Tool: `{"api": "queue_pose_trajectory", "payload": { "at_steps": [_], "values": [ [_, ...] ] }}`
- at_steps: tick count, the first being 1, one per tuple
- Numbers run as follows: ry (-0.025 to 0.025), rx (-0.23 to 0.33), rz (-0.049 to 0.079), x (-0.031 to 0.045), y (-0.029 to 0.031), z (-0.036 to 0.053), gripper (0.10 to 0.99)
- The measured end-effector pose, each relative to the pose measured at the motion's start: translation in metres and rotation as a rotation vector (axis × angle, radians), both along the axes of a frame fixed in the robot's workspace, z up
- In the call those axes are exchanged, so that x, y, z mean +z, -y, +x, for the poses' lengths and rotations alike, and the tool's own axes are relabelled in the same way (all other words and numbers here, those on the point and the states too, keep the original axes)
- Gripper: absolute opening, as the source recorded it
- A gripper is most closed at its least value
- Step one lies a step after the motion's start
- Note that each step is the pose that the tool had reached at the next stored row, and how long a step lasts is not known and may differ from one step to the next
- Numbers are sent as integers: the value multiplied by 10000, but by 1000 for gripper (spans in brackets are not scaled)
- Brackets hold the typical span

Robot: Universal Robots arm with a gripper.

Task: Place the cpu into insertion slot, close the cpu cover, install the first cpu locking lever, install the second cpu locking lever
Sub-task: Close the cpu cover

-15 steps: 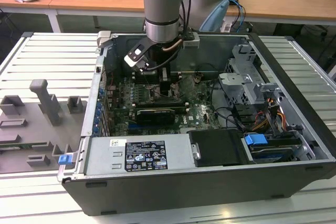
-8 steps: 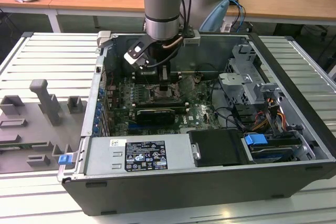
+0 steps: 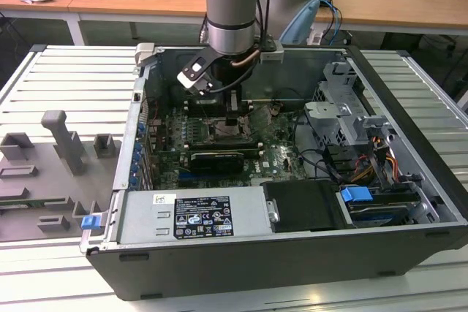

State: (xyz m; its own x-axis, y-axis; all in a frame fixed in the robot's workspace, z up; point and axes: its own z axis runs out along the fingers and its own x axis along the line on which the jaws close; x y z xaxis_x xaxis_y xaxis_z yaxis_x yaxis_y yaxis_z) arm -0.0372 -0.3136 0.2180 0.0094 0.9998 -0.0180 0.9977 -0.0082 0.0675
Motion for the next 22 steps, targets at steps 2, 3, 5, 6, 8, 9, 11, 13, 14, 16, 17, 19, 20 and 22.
{"api": "queue_pose_trajectory", "payload": {
  "at_steps": [2, 3, 5, 6, 8, 9, 11, 13, 14, 16, 17, 19, 20, 22],
  "values": [
    [0, -1, 0, 0, 0, 2, 106],
    [0, -1, 0, 0, -1, 2, 106],
    [0, 0, 0, 40, 0, 2, 106],
    [0, 0, 1, 78, -1, 2, 106],
    [0, 0, 1, 135, -1, 2, 106],
    [0, 1, 0, 161, 0, 2, 106],
    [0, 0, 0, 232, -1, 2, 106],
    [0, 0, 0, 352, -1, 2, 106],
    [0, 0, 0, 396, -1, 2, 106],
    [1, 1, 2, 443, -1, 4, 106],
    [1, 2, 3, 445, -1, 8, 106],
    [-11, -1, 1, 445, -1, 40, 106],
    [-33, 0, 0, 446, -1, 91, 106],
    [-51, -2, 1, 446, -1, 152, 106]
  ]
}}
